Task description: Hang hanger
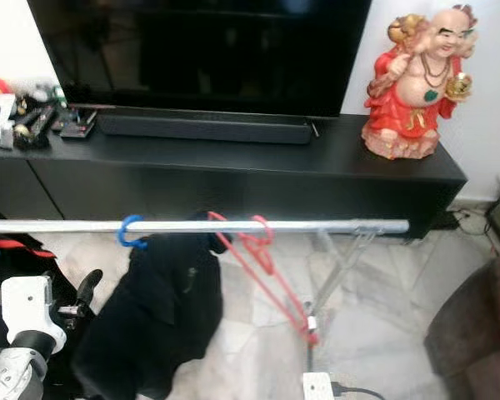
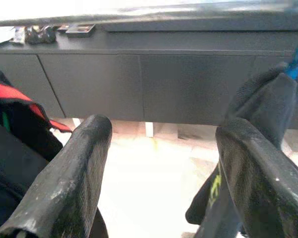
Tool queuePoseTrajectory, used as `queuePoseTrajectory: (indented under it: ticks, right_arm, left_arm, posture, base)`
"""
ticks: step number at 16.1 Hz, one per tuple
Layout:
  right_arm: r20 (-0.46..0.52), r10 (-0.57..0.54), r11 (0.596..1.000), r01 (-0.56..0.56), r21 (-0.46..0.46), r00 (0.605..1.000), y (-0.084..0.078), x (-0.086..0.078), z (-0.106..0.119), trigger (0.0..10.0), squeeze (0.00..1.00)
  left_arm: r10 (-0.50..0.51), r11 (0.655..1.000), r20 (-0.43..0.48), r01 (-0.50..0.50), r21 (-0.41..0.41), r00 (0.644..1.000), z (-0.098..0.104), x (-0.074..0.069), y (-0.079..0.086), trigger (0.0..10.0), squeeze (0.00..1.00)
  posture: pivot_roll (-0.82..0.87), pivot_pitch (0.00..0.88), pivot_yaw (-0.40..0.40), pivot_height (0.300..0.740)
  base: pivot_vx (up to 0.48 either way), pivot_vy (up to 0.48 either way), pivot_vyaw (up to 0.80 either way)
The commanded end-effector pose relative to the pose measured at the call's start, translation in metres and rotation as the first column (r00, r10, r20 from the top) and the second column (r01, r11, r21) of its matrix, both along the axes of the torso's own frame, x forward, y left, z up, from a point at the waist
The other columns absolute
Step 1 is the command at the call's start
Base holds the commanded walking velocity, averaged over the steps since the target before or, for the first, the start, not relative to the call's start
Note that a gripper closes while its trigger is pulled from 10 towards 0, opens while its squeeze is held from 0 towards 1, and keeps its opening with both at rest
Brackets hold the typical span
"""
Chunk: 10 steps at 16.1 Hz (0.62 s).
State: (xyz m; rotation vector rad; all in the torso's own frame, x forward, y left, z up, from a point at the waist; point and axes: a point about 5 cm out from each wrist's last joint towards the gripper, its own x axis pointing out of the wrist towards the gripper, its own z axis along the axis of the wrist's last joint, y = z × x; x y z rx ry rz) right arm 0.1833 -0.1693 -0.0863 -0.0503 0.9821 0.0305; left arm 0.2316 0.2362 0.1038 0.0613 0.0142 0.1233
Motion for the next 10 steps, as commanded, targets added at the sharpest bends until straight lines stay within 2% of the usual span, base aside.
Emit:
queuePoseTrajectory:
  ticks: [1,8,10]
  right_arm:
    - [-0.025,-0.027,1.000,0.027,-0.007,0.999,-0.0060,-0.0061,-0.0026,10.0,0.00]
    - [-0.025,-0.028,1.000,0.028,-0.005,0.999,-0.0060,-0.0059,-0.0025,10.0,0.00]
    - [-0.025,-0.027,1.000,0.027,-0.004,0.999,-0.0059,-0.0058,-0.0025,10.0,0.00]
  left_arm:
    - [-0.008,1.000,0.001,0.008,0.012,1.000,0.0028,0.0003,-0.0016,10.0,0.00]
    - [-0.011,1.000,0.001,0.011,0.020,1.000,0.0037,0.0012,-0.0021,10.0,0.00]
    - [-0.019,0.999,0.012,0.019,0.029,1.000,0.0053,0.0021,-0.0037,10.0,0.00]
  posture:
    - [-0.01,0.096,-0.007,0.740]
    - [-0.01,0.098,-0.008,0.740]
    - [-0.01,0.099,-0.009,0.740]
  base:
    - [0.000,0.360,0.00]
    - [0.000,0.359,0.00]
    - [0.000,0.000,0.00]
